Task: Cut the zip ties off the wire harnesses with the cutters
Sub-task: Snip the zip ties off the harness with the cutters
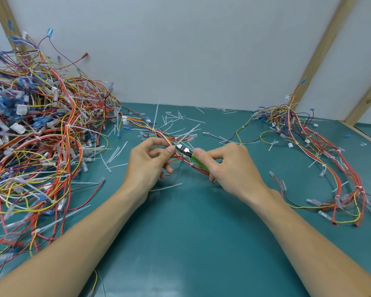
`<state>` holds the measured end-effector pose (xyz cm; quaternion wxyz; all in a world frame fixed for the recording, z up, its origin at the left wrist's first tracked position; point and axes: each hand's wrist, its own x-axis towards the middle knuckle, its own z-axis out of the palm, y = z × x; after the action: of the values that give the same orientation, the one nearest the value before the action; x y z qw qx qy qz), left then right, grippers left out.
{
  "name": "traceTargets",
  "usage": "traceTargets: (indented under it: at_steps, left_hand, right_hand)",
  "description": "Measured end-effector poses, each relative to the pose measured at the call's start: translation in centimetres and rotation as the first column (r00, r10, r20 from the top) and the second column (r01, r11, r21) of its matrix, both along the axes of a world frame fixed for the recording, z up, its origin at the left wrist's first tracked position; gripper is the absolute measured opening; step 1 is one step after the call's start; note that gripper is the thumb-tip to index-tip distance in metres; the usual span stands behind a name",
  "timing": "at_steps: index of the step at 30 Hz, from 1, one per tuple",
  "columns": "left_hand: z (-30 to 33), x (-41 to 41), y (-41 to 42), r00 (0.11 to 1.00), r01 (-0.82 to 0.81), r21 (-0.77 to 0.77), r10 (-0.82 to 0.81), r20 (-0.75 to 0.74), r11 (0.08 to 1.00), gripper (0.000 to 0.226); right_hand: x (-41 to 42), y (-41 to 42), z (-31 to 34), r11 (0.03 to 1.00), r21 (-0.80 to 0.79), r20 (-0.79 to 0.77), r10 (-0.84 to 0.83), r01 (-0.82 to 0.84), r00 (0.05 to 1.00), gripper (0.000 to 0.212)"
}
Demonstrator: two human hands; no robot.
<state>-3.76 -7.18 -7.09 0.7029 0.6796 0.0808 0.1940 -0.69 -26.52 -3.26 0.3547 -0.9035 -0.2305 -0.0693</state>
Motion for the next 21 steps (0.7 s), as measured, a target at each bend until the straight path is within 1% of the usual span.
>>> traceTargets:
  at_steps: [5,12,18,21]
  left_hand:
    - [0.0,0.0,0.04,1.0,0.008,-0.001,-0.008,0.007,1.0,0.01]
    - [-0.03,-0.03,0.06,1.0,0.005,0.003,-0.005,0.006,1.0,0.011]
    - [-0.04,0.0,0.04,1.0,0.002,0.004,-0.002,0.002,1.0,0.01]
    - [-0.01,-0.01,0.03,1.0,0.001,0.005,-0.001,-0.001,1.0,0.01]
  right_hand:
    - [0.12,0.11,-0.06,1.0,-0.006,0.02,-0.006,0.006,1.0,0.057]
    - [0.29,0.11,-0.16,1.0,-0.003,0.02,-0.004,0.004,1.0,0.065]
    - [0.27,0.15,-0.16,1.0,0.005,0.035,0.001,-0.001,0.999,0.064]
    - [0.2,0.14,-0.21,1.0,0.007,0.031,0.011,-0.011,0.999,0.059]
